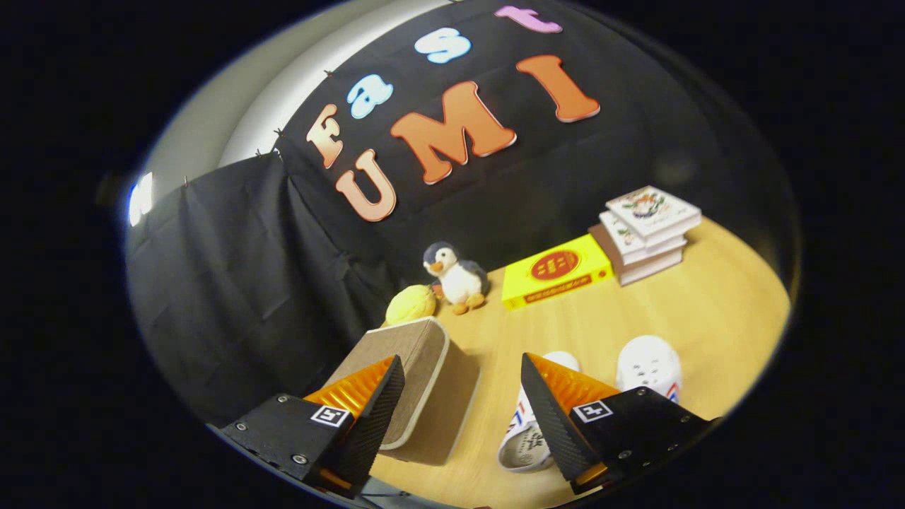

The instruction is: Open the storage box then place both shoes into the box .Put the left shoe in first, then the right shoe, with the right side of both shoes facing outward in a uniform manner.

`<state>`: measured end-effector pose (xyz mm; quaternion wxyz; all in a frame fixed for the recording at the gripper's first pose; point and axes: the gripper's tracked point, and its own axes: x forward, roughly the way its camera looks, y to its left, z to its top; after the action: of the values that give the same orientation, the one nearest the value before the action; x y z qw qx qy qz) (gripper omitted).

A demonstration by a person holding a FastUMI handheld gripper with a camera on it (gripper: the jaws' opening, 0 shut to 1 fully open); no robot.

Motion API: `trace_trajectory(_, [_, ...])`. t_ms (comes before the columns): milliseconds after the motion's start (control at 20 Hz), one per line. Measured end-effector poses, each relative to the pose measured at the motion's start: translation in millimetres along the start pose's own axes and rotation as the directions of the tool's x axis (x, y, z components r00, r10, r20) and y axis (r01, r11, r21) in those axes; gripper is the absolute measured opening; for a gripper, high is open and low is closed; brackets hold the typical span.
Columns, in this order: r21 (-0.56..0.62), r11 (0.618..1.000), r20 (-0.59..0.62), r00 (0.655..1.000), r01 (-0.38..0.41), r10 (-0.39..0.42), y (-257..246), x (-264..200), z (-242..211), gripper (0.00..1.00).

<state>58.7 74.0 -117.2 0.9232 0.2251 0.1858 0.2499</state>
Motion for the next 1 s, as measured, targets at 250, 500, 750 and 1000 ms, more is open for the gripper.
trace_trajectory(250, [0.291,0.933,-0.141,0.955,-0.212,0.261,29,27,-44,0.98])
trace_trajectory(500, [0.461,0.844,-0.203,0.894,-0.273,0.4,45,60,-73,0.98])
trace_trajectory(750, [0.576,0.752,-0.225,0.822,-0.32,0.522,64,70,-89,0.98])
trace_trajectory(1000, [0.634,0.7,-0.231,0.784,-0.329,0.577,73,74,-96,0.98])
